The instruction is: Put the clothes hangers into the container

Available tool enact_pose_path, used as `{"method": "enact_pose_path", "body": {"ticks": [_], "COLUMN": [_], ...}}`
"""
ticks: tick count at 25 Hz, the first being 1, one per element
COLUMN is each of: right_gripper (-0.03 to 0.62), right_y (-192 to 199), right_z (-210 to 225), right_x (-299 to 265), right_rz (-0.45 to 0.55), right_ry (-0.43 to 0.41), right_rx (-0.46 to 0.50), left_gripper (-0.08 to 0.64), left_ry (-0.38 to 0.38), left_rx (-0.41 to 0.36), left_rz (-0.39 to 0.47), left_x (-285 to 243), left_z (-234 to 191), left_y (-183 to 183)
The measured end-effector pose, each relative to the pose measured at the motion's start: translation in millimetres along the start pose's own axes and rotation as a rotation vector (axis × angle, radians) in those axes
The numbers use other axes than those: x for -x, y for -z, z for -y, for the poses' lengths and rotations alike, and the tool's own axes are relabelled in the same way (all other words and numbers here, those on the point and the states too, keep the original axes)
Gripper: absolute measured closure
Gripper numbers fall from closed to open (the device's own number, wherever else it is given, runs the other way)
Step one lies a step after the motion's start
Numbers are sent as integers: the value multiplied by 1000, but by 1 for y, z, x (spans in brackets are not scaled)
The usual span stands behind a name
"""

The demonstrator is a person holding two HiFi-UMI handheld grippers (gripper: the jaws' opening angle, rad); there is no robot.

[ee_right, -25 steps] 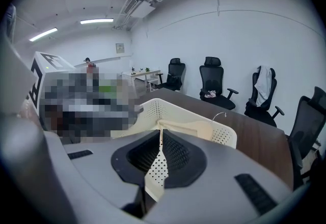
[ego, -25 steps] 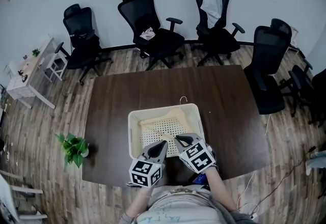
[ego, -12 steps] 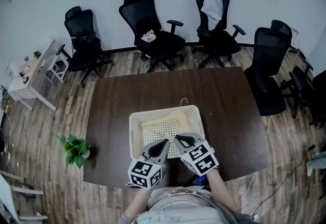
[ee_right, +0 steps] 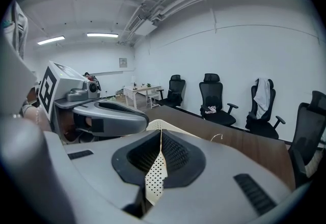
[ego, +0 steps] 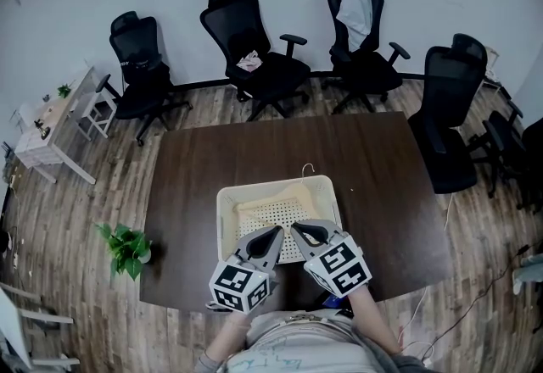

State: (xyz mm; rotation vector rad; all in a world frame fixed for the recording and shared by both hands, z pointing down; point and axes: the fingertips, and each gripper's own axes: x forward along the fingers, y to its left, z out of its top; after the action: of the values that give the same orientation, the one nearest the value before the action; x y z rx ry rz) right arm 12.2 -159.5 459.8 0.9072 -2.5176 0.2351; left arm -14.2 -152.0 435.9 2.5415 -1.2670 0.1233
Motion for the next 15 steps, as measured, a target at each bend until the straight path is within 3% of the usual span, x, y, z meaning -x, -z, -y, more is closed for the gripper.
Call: {"method": "enact_pose_path", "body": {"ticks": [15], "right_gripper": [569], "right_y": [-57], "right_z": [5], "right_x": [29], "right_rz": [176], "right_ry": [67], "right_rx": [28], "left_gripper": [549], "left_ry": [8], "left_rx": [-62], "left_rz": [91], "left_x": [2], "left_z": [12], "left_y": [-46]}}
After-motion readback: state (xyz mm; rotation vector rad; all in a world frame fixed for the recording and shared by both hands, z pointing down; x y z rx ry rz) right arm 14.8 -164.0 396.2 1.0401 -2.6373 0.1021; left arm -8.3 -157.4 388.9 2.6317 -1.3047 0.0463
